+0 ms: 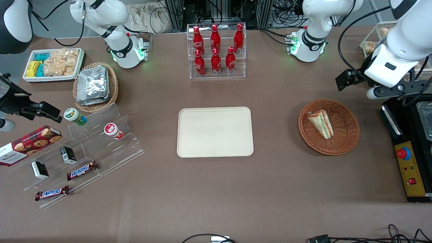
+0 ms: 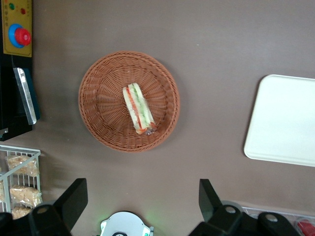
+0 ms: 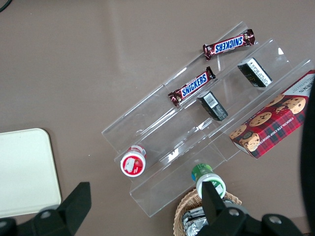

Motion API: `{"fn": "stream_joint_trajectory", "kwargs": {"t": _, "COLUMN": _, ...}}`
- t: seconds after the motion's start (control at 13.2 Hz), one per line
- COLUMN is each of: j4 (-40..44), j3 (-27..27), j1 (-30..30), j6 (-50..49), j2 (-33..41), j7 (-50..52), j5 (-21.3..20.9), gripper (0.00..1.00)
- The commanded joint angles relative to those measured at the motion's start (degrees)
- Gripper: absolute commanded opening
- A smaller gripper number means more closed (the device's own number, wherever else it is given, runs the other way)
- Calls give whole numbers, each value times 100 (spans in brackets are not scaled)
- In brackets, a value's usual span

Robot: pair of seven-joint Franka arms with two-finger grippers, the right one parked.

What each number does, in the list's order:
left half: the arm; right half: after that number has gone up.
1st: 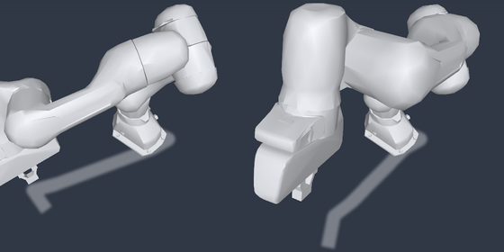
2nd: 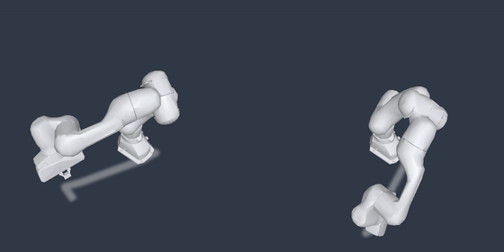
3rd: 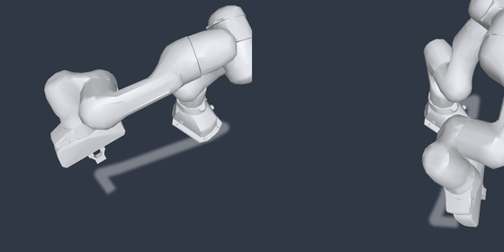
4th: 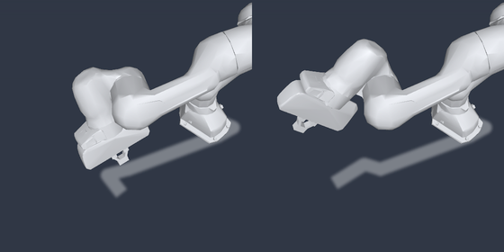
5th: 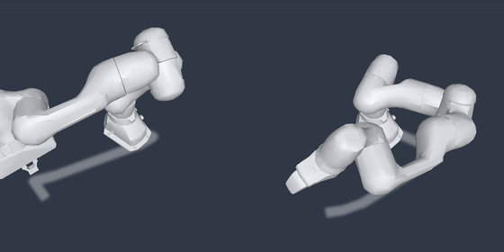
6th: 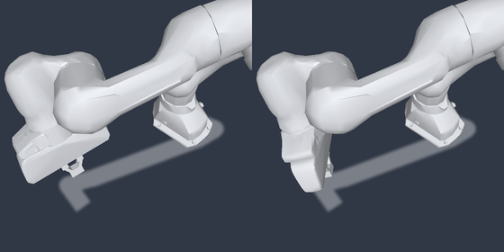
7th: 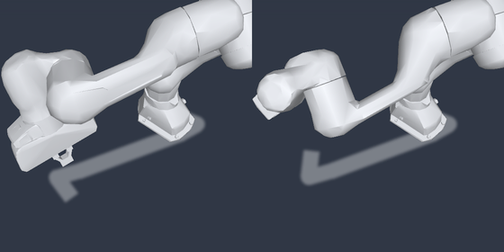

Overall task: Place sandwich from basket to tray
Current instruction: 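Move the left gripper down over the wrapped sandwich in the wicker basket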

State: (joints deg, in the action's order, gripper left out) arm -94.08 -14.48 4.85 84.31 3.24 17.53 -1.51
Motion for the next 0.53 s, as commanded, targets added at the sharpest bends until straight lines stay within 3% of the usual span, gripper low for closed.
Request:
{"fn": "stream_joint_trajectory", "kwargs": {"t": 0.0, "j4": -1844, "j3": 382, "j1": 25, "j6": 1109, "j2": 1114, "j7": 32, "j5": -43, "gripper": 100}}
{"fn": "stream_joint_trajectory", "kwargs": {"t": 0.23, "j4": -3224, "j3": 516, "j1": 7, "j6": 2330, "j2": 1372, "j7": 40, "j5": -34, "gripper": 100}}
{"fn": "stream_joint_trajectory", "kwargs": {"t": 0.45, "j4": -3984, "j3": 639, "j1": 7, "j6": 3475, "j2": 1075, "j7": 171, "j5": -25, "gripper": 100}}
